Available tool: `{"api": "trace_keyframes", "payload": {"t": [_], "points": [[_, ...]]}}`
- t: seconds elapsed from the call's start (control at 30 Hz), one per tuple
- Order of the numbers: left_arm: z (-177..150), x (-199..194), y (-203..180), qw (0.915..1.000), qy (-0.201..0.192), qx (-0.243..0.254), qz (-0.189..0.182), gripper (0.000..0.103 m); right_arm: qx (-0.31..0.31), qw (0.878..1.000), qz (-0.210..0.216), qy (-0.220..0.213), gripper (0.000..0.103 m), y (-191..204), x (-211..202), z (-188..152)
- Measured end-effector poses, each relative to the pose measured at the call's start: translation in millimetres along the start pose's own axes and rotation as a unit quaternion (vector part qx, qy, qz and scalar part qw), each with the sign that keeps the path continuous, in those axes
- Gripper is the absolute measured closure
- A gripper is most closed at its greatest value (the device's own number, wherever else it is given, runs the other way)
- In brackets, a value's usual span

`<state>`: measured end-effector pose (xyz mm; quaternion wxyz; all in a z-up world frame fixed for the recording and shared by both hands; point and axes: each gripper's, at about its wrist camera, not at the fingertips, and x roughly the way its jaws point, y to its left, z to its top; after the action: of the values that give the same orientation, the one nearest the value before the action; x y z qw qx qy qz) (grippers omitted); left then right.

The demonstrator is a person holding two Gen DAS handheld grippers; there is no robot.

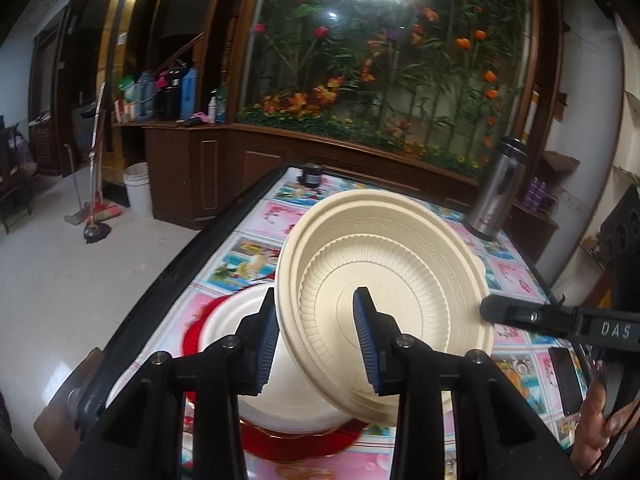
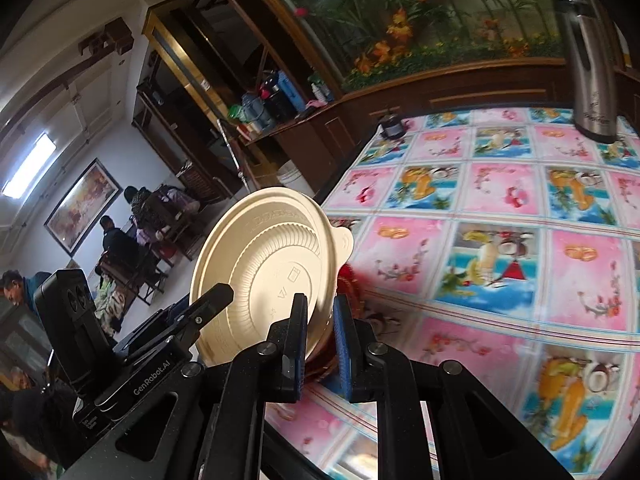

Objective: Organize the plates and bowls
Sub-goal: 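Carry the beige bowl with the left tool over the plate stack, then lower the beige bowl into the white bowl with the left tool and release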

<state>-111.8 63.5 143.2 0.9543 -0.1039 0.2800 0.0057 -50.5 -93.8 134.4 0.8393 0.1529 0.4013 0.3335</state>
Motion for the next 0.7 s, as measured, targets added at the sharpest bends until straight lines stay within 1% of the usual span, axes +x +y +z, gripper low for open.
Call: {"api": "trace_keyframes", "payload": {"t": [0.17,0.33,0.5,0.7], "points": [[1.2,7.0,27.0,0.9995,0.008,-0.025,0.019,0.069,0.009,0.999,0.016,0.035,0.088,11.0,37.2,-0.5],[-2.2,20.6,38.2,0.9986,0.028,-0.039,0.022,0.069,0.029,0.997,0.022,0.062,0.088,7.4,62.3,-2.7],[-8.3,25.1,43.2,0.9980,0.037,-0.045,0.026,0.069,0.030,0.997,0.019,0.072,0.088,7.7,69.3,-5.0],[-12.6,28.7,50.1,0.9971,0.046,-0.054,0.029,0.069,0.037,0.995,0.025,0.086,0.088,7.9,74.6,-9.2]]}}
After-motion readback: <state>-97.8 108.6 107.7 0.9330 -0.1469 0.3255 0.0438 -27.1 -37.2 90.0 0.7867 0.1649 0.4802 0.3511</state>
